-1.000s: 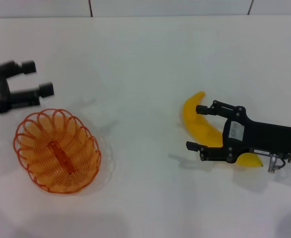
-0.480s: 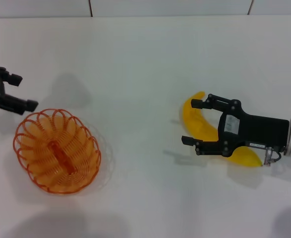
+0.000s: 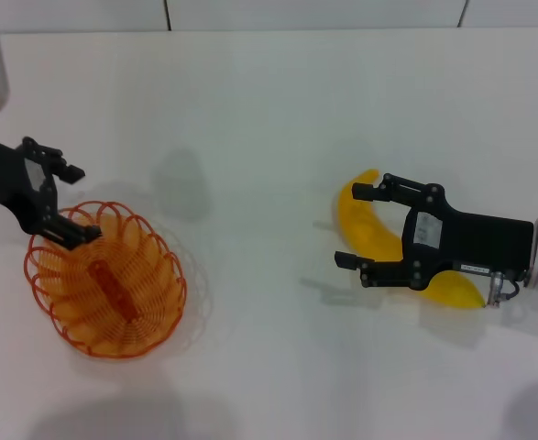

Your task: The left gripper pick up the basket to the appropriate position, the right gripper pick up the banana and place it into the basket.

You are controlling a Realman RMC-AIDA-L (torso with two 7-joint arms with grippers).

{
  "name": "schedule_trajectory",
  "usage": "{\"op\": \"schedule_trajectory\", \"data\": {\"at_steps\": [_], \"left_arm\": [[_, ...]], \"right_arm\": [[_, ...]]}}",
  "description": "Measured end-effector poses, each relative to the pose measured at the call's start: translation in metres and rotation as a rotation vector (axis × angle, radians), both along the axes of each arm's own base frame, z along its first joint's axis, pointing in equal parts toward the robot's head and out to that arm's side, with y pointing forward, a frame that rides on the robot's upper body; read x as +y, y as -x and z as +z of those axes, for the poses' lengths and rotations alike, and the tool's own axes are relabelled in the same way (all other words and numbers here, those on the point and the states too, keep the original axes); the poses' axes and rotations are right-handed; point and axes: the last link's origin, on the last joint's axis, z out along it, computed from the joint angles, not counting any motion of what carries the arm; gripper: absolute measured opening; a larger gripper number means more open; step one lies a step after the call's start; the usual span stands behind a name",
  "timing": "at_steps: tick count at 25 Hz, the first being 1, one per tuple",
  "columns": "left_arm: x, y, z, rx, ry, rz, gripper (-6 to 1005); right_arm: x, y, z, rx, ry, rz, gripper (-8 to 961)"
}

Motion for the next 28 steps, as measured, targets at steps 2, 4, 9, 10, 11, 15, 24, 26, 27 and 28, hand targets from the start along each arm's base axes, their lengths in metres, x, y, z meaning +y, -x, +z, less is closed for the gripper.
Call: {"op": "schedule_trajectory", "data": {"at_steps": [2,4,9,10,11,15,24,26,27,28], "left_arm": [[0.001,0.004,-0.007,0.014,0.003,0.005,864],[0.002,0.006,-0.01,0.022,-0.002,0.006,862],[0.007,0.003,-0.011,0.012,-0.032,-0.001,858],[0.008,0.002,-0.012,0.013,-0.034,0.0,857],[0.008,0.001,-0.013,0.019,-0.032,0.0,856],[0.007,0.002,-0.02,0.045,-0.01,0.004,818],[0.007,0.002,-0.02,0.049,-0.01,0.009,523],[0.007,0.002,-0.02,0.049,-0.01,0.009,422],[0.007,0.002,-0.02,0.049,-0.01,0.009,371],[0.007,0.002,-0.02,0.049,-0.01,0.009,321]], "right_arm": [[0.001,0.001,0.0,0.0,0.0,0.002,839],[0.001,0.002,-0.001,0.003,0.003,0.004,838],[0.001,0.002,-0.002,0.006,0.006,0.001,834],[0.001,0.002,-0.002,0.006,0.006,0.002,834],[0.001,0.002,-0.003,0.006,0.006,0.002,833],[0.001,0.002,-0.003,0.006,0.006,0.003,830],[0.0,0.001,-0.002,0.006,0.005,0.001,823],[0.0,0.001,-0.002,0.006,0.005,0.002,822],[0.0,0.001,-0.002,0.006,0.005,0.002,821],[0.0,0.001,-0.002,0.006,0.005,0.002,821]]}}
